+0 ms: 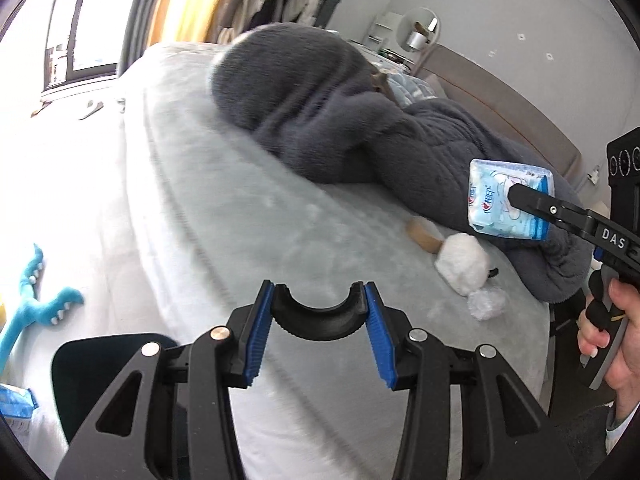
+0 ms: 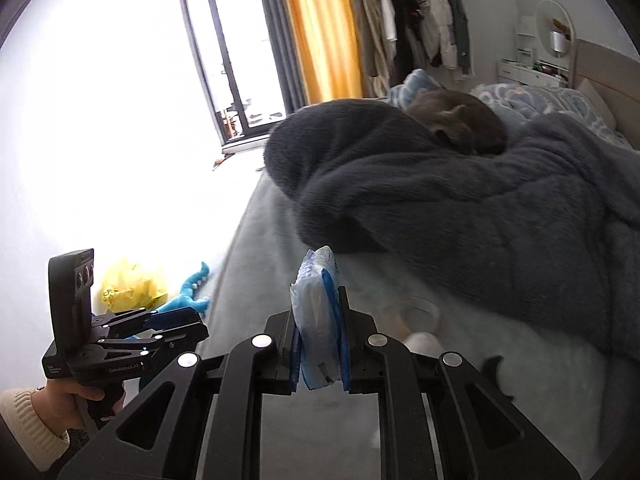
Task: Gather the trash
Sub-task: 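Carry the wipes pack and black piece over the teal bin and open both grippers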
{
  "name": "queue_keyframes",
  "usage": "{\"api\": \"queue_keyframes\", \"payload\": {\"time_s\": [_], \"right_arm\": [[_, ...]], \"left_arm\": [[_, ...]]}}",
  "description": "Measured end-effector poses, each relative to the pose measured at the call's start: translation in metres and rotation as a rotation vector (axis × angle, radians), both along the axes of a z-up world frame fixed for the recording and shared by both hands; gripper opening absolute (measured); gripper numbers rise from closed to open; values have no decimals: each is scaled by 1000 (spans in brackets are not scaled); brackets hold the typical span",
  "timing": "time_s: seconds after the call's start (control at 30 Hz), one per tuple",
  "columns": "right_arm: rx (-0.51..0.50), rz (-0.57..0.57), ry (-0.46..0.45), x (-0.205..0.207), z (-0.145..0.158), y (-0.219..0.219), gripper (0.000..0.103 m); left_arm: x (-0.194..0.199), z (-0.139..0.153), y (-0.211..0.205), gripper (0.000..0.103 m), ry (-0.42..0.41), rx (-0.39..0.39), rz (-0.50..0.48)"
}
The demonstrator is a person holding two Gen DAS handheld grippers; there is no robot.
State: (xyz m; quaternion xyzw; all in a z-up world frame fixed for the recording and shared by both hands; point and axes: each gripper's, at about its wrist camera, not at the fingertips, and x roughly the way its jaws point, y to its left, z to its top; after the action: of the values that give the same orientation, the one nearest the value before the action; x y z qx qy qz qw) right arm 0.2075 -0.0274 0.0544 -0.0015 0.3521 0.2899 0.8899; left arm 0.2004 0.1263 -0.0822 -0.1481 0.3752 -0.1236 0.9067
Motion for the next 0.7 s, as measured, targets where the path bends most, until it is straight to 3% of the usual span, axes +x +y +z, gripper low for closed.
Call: {"api": "queue_keyframes", "payload": {"time_s": [0.3, 0.7], "right_arm": [[21, 75, 0, -2, 3, 61, 15], [24, 188, 40, -9, -12, 141, 15]], "left_arm": [[-16, -9, 51, 48, 67, 48, 90], [-35, -42, 120, 48, 258, 78, 182]]}}
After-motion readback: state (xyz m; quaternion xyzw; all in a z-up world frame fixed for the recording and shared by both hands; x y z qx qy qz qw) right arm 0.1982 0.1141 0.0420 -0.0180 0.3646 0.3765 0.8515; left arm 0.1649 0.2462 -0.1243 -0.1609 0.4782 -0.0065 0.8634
